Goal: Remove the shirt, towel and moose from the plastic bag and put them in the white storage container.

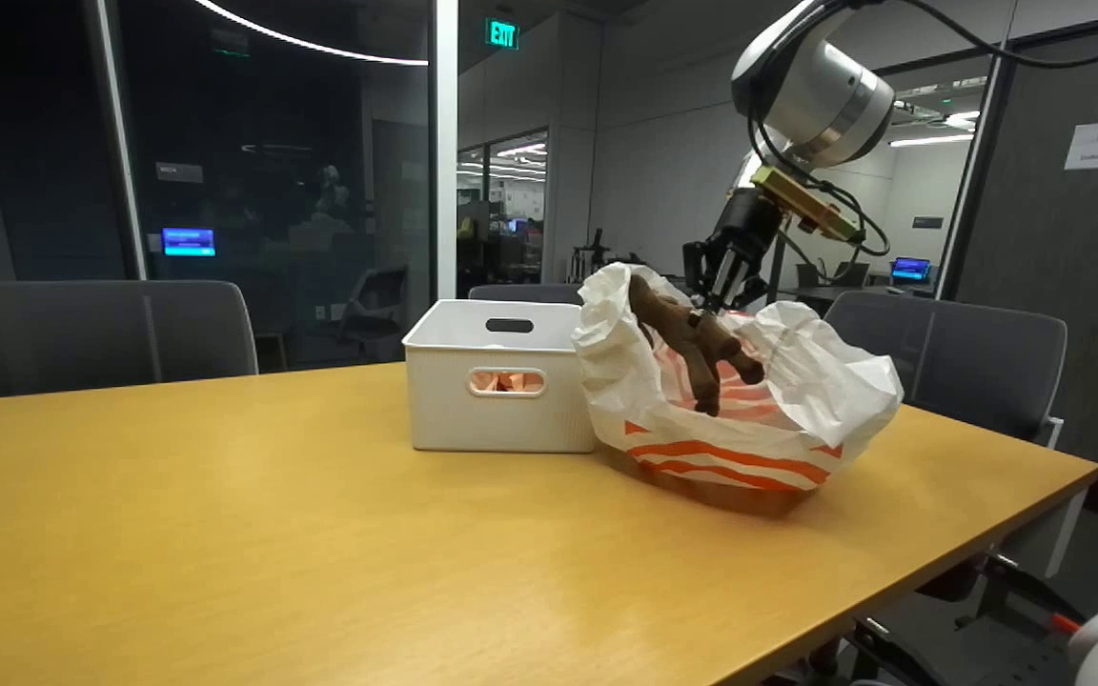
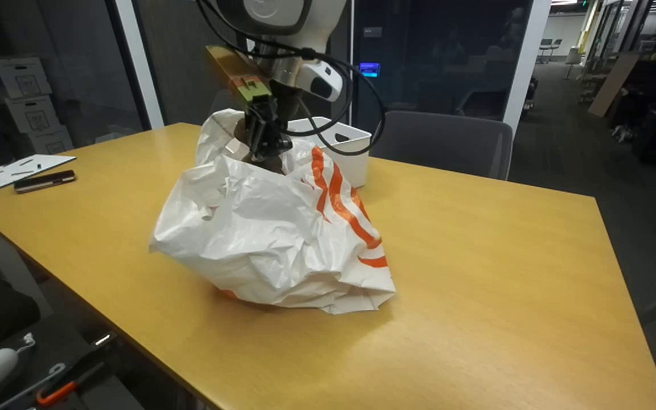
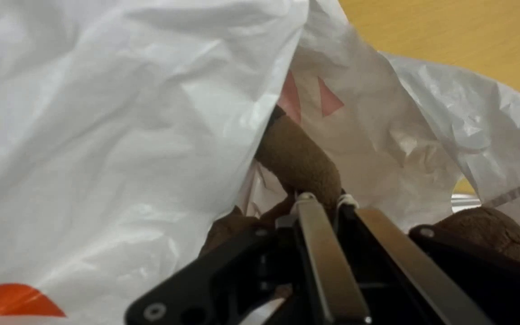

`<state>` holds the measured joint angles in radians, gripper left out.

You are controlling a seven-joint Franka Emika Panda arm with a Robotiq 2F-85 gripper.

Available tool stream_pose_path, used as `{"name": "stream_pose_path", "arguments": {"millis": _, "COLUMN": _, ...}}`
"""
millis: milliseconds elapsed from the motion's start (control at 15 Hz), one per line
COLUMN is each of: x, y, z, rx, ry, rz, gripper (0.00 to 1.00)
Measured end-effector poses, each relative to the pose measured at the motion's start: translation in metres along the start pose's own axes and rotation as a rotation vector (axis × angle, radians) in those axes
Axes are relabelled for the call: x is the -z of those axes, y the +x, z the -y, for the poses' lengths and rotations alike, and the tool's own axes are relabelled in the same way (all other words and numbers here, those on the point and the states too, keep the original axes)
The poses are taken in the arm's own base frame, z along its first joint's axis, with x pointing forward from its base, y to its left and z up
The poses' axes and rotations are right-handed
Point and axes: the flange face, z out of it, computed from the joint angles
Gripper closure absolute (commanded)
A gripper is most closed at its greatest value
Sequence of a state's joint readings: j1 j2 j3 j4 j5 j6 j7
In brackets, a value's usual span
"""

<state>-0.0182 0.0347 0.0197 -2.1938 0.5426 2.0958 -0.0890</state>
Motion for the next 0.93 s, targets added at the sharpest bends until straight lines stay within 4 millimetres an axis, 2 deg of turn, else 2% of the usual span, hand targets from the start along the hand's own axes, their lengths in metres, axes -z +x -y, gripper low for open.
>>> {"name": "stream_pose_path", "arguments": {"millis": 200, "x": 0.016, "y": -0.025, "z": 0.011, "rx": 0.007, "ry": -0.023, "rz": 0.010, "gripper": 0.90}}
{"name": "stream_pose_path", "arguments": {"millis": 533, "x": 0.040, "y": -0.075, "z": 0.026, "rx": -0.017, "ry": -0.015, "rz": 0.203, "gripper": 0.92}}
{"name": "stream_pose_path", "arguments": {"millis": 667, "x": 0.048, "y": -0.080, "z": 0.030, "rx": 0.001, "ry": -0.011, "rz": 0.194, "gripper": 0.94}}
{"name": "stream_pose_path", "arguments": {"millis": 933, "x": 0.070, "y": -0.075, "z": 0.038, "rx": 0.094, "ry": 0.004, "rz": 0.038, "gripper": 0.91}}
